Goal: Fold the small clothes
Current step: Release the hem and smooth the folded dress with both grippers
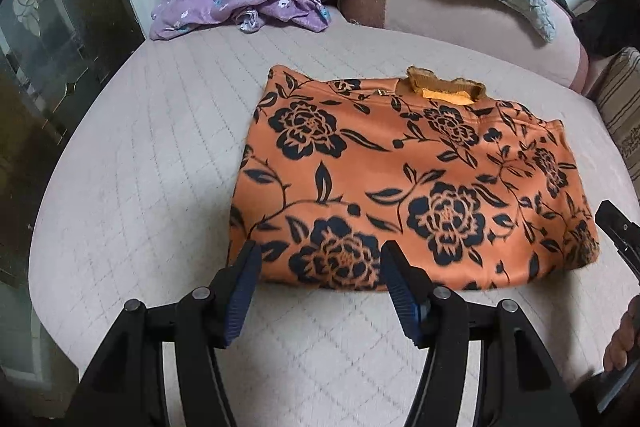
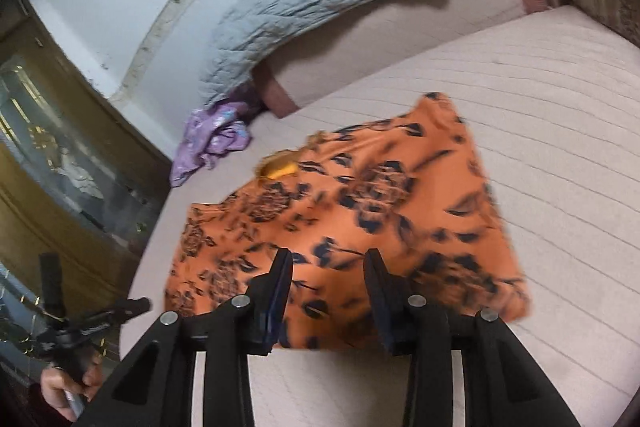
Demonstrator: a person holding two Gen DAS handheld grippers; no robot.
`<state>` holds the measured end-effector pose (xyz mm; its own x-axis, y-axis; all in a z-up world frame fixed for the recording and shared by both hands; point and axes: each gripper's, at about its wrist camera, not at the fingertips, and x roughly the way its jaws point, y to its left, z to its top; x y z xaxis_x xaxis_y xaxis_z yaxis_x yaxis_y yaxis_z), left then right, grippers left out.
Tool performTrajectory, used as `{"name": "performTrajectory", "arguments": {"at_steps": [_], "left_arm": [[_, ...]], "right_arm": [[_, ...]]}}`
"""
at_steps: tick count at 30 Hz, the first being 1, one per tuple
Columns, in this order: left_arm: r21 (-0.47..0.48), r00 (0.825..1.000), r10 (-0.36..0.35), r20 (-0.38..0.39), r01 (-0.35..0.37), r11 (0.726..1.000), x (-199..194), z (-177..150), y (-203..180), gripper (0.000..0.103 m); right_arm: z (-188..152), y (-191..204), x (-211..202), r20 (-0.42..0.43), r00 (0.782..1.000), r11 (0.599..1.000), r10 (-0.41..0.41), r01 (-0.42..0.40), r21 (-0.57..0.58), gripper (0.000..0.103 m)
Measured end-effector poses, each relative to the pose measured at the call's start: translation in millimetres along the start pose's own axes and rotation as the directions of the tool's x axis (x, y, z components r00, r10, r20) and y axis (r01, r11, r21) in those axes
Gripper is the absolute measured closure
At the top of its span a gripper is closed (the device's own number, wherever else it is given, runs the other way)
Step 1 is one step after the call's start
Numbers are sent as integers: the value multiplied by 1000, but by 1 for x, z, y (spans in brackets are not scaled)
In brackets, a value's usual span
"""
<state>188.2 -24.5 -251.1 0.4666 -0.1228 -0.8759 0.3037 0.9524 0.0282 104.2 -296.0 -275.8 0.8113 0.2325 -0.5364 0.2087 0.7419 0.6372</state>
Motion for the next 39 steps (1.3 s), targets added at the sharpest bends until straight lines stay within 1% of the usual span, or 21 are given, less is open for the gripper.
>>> {"name": "performTrajectory", "arguments": {"at_steps": [3, 5, 8, 9, 10, 11, 12, 13, 15, 16, 18, 19, 21, 23, 25, 27, 28, 30, 33, 37, 39], "left_arm": [[2, 1000, 24, -4, -24, 1000, 19, 3, -1, 40], [-3, 999, 43, -24, -43, 999, 37, 3, 1, 40], [-22, 997, 45, -56, -46, 999, 64, -1, 6, 40], [-24, 996, 51, -73, -53, 998, 76, -5, 7, 39], [-23, 997, 56, -58, -58, 998, 81, -9, 7, 34], [-19, 997, 66, -28, -67, 998, 80, -11, 6, 30], [-11, 997, 75, -9, -75, 997, 79, -13, 5, 30], [-2, 997, 81, 0, -81, 997, 78, -14, 4, 30], [-9, 995, 97, 21, -97, 995, 71, -16, 5, 30], [-18, 991, 117, 65, -116, 993, 63, -18, 5, 30], [-18, 984, 125, 126, -123, 992, 51, -24, 4, 30], [-19, 982, 127, 140, -126, 992, 48, -26, 4, 30], [-25, 982, 119, 150, -116, 993, 46, -30, 7, 30], [-29, 983, 112, 147, -109, 994, 50, -34, 10, 30], [-33, 983, 114, 141, -110, 993, 54, -36, 10, 30], [-48, 986, 106, 129, -100, 994, 56, -38, 14, 30], [-56, 986, 95, 135, -88, 995, 57, -36, 14, 30], [-53, 983, 96, 157, -89, 995, 54, -35, 13, 30], [-40, 977, 113, 183, -107, 993, 53, -33, 9, 30], [-39, 969, 122, 214, -116, 992, 50, -28, 7, 30], [-39, 966, 122, 228, -116, 993, 48, -27, 6, 30]], "right_arm": [[2, 16, 16, -24, 1000, 999, 0, -1, -44, 63], [2, 25, 30, -49, 999, 998, -6, 2, -65, 63], [-2, 18, 45, -116, 992, 998, -51, 46, -41, 62], [-4, 14, 51, -146, 987, 997, -72, 70, -21, 63], [-7, 3, 60, -204, 973, 993, -110, 114, 9, 63], [-11, -8, 69, -261, 957, 989, -127, 143, 43, 64], [-13, -13, 69, -269, 957, 989, -109, 130, 64, 64], [-12, -13, 65, -257, 962, 991, -91, 113, 70, 64], [-9, -10, 60, -254, 963, 994, -90, 105, 44, 64], [-9, -9, 55, -230, 969, 994, -85, 97, 43, 64], [-6, -5, 46, -188, 980, 997, -64, 72, 36, 63], [-5, -1, 40, -150, 988, 999, -44, 48, 25, 63], [-4, 7, 32, -103, 994, 1000, -18, 18, -3, 63], [-6, 12, 31, -91, 996, 999, -23, 21, -25, 63], [-10, 13, 40, -121, 991, 998, -64, 60, -35, 63], [-15, 6, 54, -185, 973, 991, -135, 133, -25, 63], [-20, -2, 64, -235, 957, 985, -172, 174, -15, 65], [-20, -5, 63, -221, 963, 987, -154, 160, 9, 64], [-20, -5, 62, -225, 963, 988, -147, 153, 8, 63], [-19, -5, 58, -221, 964, 988, -147, 152, 8, 63], [-20, -4, 64, -219, 965, 988, -148, 153, 9, 63]]}}
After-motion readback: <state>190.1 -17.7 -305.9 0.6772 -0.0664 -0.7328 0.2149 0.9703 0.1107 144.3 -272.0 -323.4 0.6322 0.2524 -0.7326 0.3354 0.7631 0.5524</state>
